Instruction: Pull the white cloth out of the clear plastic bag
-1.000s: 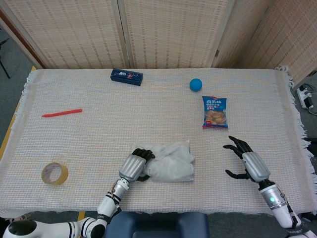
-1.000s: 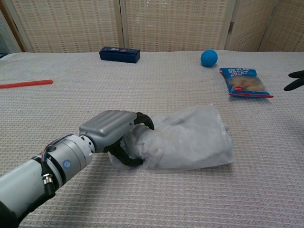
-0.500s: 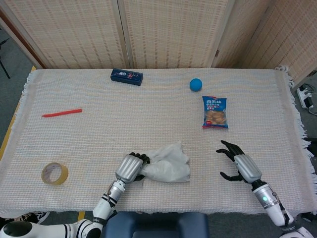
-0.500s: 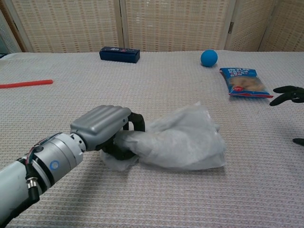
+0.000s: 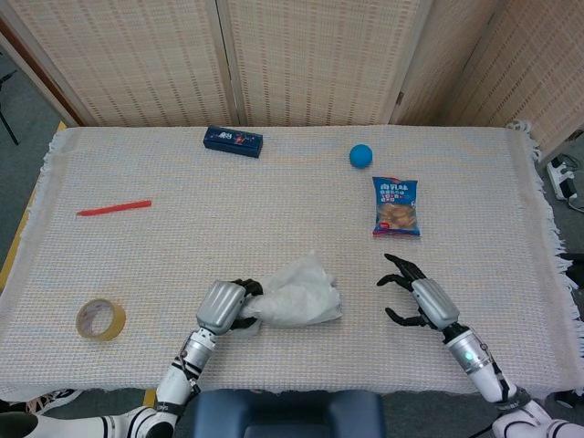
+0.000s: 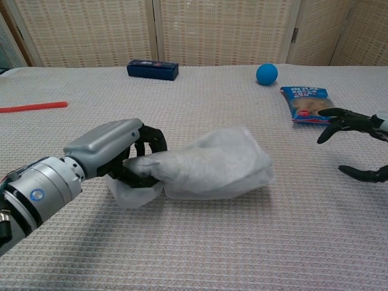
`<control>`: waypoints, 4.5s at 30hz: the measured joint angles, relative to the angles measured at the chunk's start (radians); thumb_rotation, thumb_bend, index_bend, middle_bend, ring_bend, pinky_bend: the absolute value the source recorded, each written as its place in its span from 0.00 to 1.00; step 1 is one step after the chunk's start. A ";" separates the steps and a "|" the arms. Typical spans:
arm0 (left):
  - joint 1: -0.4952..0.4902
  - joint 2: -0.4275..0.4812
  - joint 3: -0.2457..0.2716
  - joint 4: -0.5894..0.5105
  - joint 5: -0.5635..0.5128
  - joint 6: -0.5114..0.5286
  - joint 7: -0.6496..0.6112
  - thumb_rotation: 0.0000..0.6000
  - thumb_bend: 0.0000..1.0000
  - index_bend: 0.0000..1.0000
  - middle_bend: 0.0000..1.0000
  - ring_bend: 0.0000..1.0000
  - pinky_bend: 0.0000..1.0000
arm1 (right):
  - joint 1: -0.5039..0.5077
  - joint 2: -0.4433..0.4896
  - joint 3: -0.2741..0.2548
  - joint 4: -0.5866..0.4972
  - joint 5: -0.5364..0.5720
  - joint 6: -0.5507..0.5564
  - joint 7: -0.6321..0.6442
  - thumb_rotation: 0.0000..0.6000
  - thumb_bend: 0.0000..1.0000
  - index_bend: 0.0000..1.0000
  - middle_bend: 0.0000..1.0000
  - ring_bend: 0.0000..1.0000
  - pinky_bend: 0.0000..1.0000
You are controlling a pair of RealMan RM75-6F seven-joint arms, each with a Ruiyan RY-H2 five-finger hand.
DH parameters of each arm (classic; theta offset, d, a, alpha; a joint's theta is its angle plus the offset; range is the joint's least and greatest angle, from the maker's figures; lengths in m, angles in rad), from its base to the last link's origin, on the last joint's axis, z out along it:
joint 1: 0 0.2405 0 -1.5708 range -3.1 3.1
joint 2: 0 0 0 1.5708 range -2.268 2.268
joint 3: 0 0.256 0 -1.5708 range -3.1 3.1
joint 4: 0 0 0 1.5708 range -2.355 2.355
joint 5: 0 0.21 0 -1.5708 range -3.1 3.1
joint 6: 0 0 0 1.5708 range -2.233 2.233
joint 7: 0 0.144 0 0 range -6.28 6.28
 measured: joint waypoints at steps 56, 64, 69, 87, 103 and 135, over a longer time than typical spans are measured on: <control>-0.009 0.047 -0.050 -0.191 0.110 0.108 0.027 1.00 0.42 0.61 0.66 0.56 0.72 | 0.165 -0.090 0.042 -0.044 0.012 0.014 0.480 1.00 0.32 0.35 0.00 0.00 0.00; -0.008 0.045 -0.052 -0.197 0.101 0.114 0.038 1.00 0.42 0.61 0.66 0.56 0.72 | 0.159 -0.130 0.061 -0.061 0.038 0.033 0.436 1.00 0.34 0.66 0.00 0.00 0.00; -0.006 0.051 -0.052 -0.192 0.095 0.115 0.032 1.00 0.42 0.61 0.66 0.56 0.72 | 0.147 -0.136 0.066 -0.075 0.047 0.049 0.409 1.00 0.51 0.73 0.03 0.00 0.00; 0.012 0.021 0.009 -0.108 0.089 0.088 -0.014 1.00 0.34 0.42 0.49 0.40 0.52 | 0.121 -0.126 0.044 -0.008 0.061 0.035 0.346 1.00 0.70 0.75 0.05 0.00 0.00; 0.011 0.025 -0.008 -0.091 0.060 0.060 -0.051 1.00 0.14 0.20 0.34 0.25 0.34 | 0.101 -0.137 0.025 0.055 0.054 0.032 0.325 1.00 0.70 0.75 0.05 0.00 0.00; -0.028 0.260 -0.123 -0.126 -0.236 -0.177 -0.236 1.00 0.45 0.43 0.46 0.28 0.34 | 0.039 -0.192 -0.025 0.160 0.041 0.040 0.209 1.00 0.70 0.76 0.05 0.00 0.00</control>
